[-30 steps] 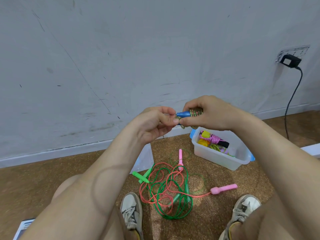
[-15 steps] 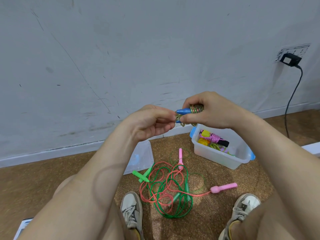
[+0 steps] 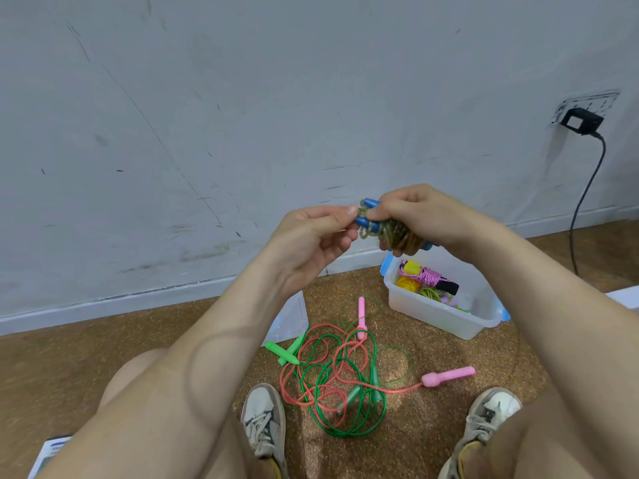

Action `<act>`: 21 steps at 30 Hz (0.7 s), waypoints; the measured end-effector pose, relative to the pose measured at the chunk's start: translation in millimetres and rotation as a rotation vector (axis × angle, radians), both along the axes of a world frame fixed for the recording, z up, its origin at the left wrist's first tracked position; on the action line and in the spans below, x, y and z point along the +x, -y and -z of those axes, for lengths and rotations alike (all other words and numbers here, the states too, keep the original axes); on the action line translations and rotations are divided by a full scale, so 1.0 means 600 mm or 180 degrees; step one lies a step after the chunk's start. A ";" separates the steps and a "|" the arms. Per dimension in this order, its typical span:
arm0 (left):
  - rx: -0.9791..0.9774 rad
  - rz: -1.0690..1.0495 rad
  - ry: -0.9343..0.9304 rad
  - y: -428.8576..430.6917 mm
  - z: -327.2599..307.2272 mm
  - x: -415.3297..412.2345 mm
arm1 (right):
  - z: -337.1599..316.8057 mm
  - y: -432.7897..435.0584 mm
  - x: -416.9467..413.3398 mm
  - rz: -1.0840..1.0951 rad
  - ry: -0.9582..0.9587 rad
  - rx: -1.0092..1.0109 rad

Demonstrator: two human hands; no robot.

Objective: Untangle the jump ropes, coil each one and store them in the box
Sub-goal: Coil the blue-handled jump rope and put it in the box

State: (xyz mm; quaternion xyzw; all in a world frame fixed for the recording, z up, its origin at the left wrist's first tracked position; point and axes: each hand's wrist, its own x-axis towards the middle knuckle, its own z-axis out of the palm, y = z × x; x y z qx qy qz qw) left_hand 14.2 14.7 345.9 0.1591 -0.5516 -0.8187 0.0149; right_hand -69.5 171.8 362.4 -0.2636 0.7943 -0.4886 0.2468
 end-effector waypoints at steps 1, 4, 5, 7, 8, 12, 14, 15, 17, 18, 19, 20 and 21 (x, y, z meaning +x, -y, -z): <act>-0.0015 -0.0014 -0.0083 -0.002 0.000 0.001 | 0.000 -0.001 -0.001 0.0021 0.0128 -0.0065; -0.0405 -0.0058 -0.0316 -0.007 -0.002 0.004 | 0.001 -0.005 -0.002 -0.0022 0.0588 -0.0275; -0.0629 -0.0103 -0.0395 -0.007 -0.002 0.004 | 0.003 -0.005 -0.001 -0.0065 0.0751 -0.0343; -0.1026 -0.0228 -0.0501 -0.010 -0.002 0.005 | 0.009 -0.003 0.001 -0.0137 0.1061 -0.0474; -0.1198 -0.0288 -0.0523 -0.012 -0.002 0.004 | 0.012 -0.001 0.002 -0.0173 0.1184 -0.0530; -0.1557 -0.0443 -0.0547 -0.018 -0.007 0.002 | 0.018 0.009 0.011 -0.0396 0.1474 -0.0822; -0.1659 -0.0462 -0.0560 -0.016 -0.012 0.002 | 0.022 0.014 0.015 -0.0451 0.1543 -0.0974; -0.1748 -0.0467 -0.0565 -0.015 -0.015 0.002 | 0.024 0.016 0.016 -0.0470 0.1571 -0.1024; -0.2015 -0.0455 -0.0590 -0.013 -0.020 0.003 | 0.027 0.021 0.016 -0.0532 0.1635 -0.1106; -0.2178 -0.0461 -0.0600 -0.012 -0.021 0.004 | 0.028 0.022 0.016 -0.0563 0.1672 -0.1142; -0.2320 -0.0481 -0.0608 -0.010 -0.021 0.005 | 0.029 0.024 0.017 -0.0593 0.1700 -0.1166; -0.2419 -0.0499 -0.0626 -0.008 -0.020 0.004 | 0.029 0.025 0.017 -0.0627 0.1720 -0.1183; -0.2485 -0.0513 -0.0641 -0.006 -0.019 0.004 | 0.028 0.026 0.017 -0.0664 0.1730 -0.1190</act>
